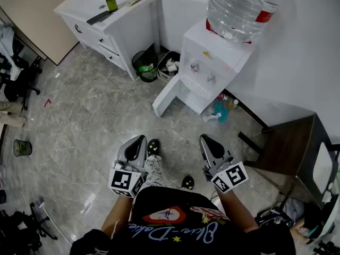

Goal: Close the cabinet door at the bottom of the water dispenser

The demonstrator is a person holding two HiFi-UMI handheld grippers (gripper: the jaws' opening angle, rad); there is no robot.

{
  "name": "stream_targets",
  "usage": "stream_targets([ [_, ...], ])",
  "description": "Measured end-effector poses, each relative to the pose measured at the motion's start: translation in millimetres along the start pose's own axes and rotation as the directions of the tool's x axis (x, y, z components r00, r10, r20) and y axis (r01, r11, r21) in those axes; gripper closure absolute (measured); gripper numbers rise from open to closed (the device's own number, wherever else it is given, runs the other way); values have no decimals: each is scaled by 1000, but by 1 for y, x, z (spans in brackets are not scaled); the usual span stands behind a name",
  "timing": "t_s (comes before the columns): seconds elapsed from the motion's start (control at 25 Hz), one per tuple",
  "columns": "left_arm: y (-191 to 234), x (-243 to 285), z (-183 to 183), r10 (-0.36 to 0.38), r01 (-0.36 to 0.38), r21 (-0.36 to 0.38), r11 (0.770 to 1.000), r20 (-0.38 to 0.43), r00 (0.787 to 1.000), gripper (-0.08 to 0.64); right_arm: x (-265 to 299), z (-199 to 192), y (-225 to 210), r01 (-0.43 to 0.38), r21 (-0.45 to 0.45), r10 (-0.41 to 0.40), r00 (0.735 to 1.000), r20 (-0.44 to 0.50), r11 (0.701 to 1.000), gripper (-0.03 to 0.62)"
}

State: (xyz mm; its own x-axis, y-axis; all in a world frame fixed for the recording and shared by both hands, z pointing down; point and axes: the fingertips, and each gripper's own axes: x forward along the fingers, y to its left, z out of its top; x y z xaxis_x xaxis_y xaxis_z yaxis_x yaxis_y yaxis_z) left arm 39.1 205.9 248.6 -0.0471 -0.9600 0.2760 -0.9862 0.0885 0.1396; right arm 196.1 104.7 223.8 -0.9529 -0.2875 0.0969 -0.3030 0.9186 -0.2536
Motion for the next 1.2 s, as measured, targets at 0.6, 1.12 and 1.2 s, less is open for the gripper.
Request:
stream_targets([
  [0.6, 154, 203, -103, -243, 263, 89, 961, -193, 951, 563, 278, -119, -59, 138, -4, -137, 978, -160, 990, 575],
  [1.12, 211, 318, -302, -242, 308, 110, 945, -399, 885, 563, 332, -303, -138, 99, 62, -69, 923, -378, 993, 575],
  [1.2, 219, 326, -318, -218, 283, 104, 954, -411, 885, 563, 334, -320, -147, 103, 75, -68, 925, -374, 992, 575],
])
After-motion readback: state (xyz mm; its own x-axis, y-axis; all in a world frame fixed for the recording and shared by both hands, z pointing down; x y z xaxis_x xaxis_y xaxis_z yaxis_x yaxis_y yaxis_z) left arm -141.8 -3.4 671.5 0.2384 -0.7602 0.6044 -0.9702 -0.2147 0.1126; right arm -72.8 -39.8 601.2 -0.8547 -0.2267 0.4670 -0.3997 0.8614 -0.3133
